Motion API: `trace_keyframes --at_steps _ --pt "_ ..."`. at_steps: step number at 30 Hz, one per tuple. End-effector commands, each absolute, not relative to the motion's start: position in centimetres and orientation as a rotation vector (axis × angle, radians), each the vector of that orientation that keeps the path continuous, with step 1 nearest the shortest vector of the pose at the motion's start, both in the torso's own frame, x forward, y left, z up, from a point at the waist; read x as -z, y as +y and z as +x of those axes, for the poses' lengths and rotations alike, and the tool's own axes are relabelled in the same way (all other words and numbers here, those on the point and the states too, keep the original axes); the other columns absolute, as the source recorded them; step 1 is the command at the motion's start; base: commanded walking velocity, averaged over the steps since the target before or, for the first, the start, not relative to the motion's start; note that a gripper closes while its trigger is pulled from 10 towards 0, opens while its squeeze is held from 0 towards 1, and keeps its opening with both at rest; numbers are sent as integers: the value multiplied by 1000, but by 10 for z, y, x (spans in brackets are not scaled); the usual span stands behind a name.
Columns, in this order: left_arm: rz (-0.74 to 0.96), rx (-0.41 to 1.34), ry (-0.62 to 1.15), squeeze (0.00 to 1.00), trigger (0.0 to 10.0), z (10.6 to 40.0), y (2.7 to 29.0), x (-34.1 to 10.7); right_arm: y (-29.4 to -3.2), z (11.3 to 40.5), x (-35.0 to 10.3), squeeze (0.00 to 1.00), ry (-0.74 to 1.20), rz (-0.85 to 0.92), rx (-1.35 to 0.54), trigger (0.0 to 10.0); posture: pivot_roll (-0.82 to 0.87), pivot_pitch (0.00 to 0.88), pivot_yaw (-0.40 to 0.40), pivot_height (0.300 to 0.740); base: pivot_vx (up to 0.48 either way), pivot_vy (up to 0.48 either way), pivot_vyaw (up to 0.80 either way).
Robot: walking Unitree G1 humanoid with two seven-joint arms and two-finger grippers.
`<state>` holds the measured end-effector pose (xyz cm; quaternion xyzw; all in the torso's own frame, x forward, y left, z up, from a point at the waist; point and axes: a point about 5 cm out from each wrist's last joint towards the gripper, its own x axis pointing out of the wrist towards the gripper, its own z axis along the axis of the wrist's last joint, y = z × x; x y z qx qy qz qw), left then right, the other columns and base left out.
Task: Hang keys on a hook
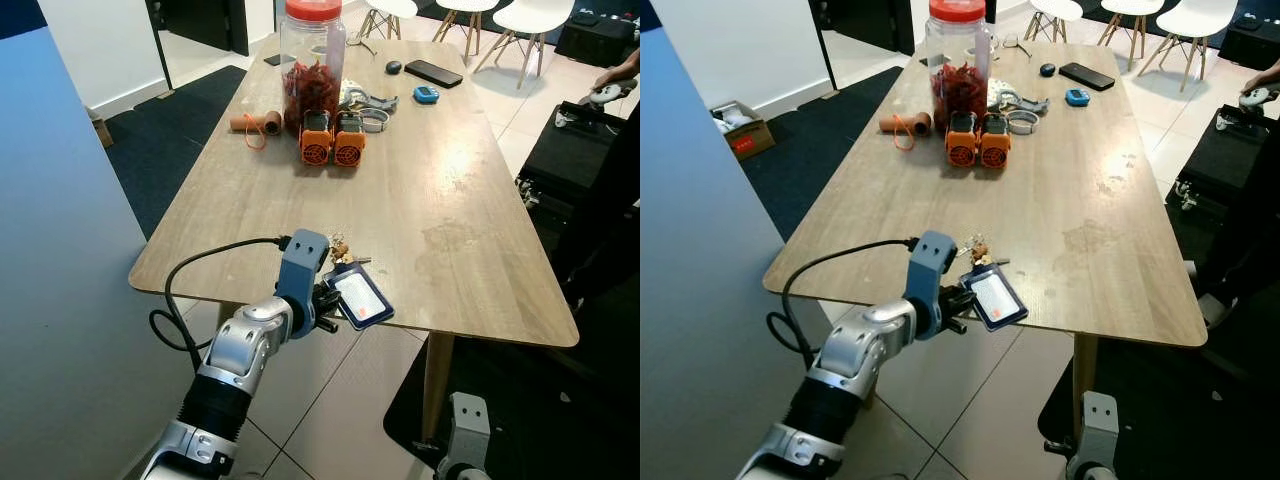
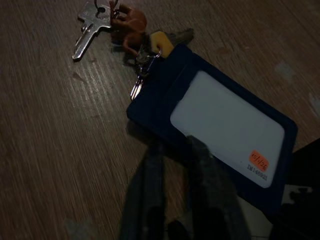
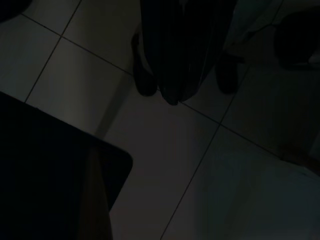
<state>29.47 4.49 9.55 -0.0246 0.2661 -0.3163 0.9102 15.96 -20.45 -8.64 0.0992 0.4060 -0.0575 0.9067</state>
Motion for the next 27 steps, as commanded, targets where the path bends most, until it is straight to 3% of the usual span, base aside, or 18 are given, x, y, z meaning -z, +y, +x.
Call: trace_keyframes --at_steps 1,13,17,27 --pt "-48 645 704 0 0 281 42 -69 -206 158 87 0 848 209 128 10000 43 55 -8 740 0 0 0" --pt "-83 583 649 0 0 289 46 -70 -206 159 87 0 847 209 130 10000 42 54 -7 740 0 0 0" --pt "-222 577 469 0 0 301 45 -89 -207 159 87 0 845 209 132 10000 38 53 -8 740 0 0 0" --pt "-408 662 224 0 0 310 43 -131 -208 160 86 0 840 207 132 10000 40 51 -11 740 0 0 0"
